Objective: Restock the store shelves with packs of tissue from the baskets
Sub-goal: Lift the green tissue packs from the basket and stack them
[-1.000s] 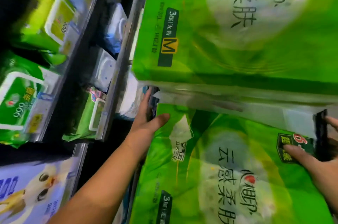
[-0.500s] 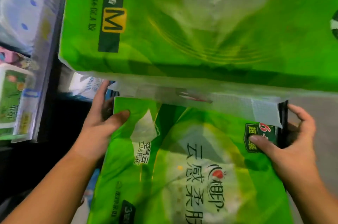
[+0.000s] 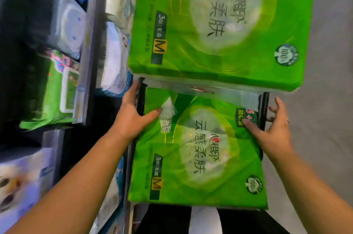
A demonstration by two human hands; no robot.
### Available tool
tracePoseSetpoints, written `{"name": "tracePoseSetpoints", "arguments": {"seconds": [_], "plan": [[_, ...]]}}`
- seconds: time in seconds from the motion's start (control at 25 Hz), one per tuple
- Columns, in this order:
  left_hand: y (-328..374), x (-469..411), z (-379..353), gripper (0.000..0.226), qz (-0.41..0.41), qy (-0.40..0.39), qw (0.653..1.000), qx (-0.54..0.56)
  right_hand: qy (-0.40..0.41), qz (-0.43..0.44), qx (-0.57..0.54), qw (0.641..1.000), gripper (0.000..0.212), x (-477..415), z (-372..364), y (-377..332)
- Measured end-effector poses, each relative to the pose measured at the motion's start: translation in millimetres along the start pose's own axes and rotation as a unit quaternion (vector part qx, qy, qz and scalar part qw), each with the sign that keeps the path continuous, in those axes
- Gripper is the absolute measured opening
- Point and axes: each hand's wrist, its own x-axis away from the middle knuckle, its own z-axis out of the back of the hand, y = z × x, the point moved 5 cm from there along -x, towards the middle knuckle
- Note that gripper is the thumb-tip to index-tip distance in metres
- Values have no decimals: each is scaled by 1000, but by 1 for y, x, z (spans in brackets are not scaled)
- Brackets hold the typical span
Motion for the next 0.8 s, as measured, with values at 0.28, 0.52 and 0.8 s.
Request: {"name": "tracePoseSetpoints", "arguments": {"seconds": [0.28,0.52,0.8], "plan": [[66,135,26,102,-28,-42,961,-272,-108,84,388,911,87,115,80,-81],[121,253,57,104,-35,13,941,-336,-149,229,502,821,91,186,112,-171],[145,413,64,109,73,140,936,-314,-183,422,525,716,96,282,119,-225]]}}
